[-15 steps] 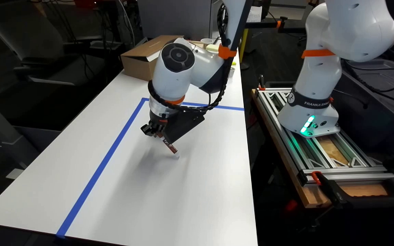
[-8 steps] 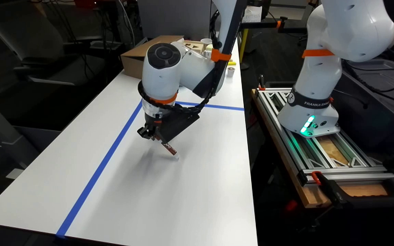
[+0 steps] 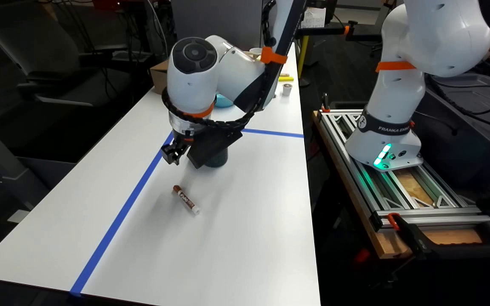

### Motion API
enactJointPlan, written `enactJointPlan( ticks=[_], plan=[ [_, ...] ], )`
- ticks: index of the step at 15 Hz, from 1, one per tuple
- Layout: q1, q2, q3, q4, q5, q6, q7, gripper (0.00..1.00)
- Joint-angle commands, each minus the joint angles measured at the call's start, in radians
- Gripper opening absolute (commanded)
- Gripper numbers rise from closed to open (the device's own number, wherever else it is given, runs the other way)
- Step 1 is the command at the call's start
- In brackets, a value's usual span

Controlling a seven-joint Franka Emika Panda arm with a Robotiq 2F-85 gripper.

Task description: Put the marker on the table

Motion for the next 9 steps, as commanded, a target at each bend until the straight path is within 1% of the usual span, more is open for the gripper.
enactJointPlan(
  ticks=[1, 2, 4, 6, 7, 8, 9],
  plan=[
    [0.080, -0.130, -0.058, -0.054, 0.034, -0.078, -0.040, 1.00],
    [0.075, -0.152, -0.054, -0.068, 0.047, -0.079, -0.092, 1.00],
    [0.088, -0.188, -0.066, -0.091, 0.036, -0.085, -0.194, 1.00],
    [0.093, -0.221, -0.078, -0.120, 0.012, -0.072, -0.301, 1.00],
    [0.090, -0.235, -0.086, -0.137, -0.003, -0.047, -0.350, 1.00],
    [0.053, -0.250, -0.062, -0.156, -0.028, -0.023, -0.391, 1.00],
    [0.072, -0.186, -0.065, -0.094, -0.005, -0.058, -0.308, 1.00]
  ],
)
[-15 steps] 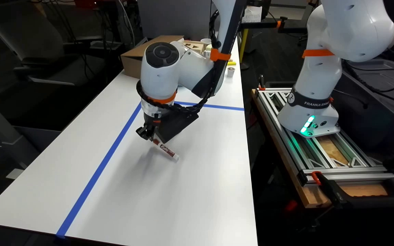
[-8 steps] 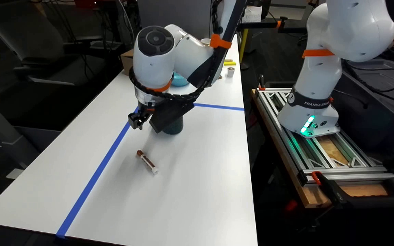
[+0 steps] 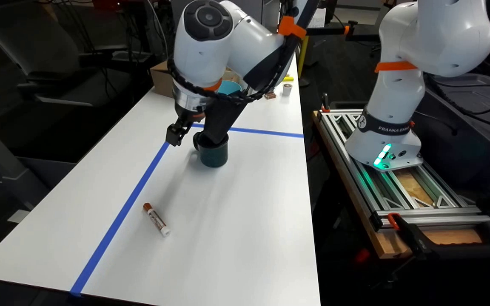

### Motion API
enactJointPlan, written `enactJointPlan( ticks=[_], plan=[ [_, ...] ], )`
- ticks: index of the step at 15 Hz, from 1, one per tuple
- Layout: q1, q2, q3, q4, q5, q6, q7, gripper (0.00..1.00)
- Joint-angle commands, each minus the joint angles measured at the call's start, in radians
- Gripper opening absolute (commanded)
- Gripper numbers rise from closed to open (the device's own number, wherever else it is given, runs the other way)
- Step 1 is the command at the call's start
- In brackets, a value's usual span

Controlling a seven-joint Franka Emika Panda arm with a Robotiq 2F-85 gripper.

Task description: Put the marker on the table

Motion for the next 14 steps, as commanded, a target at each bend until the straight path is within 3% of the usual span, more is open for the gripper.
enactJointPlan(
  ticks=[1, 14],
  plan=[
    [-0.005, -0.012, 0.000, -0.013, -0.003, 0.008, -0.032, 1.00],
    [-0.011, -0.033, 0.001, -0.038, -0.006, 0.016, -0.070, 1.00]
  ],
)
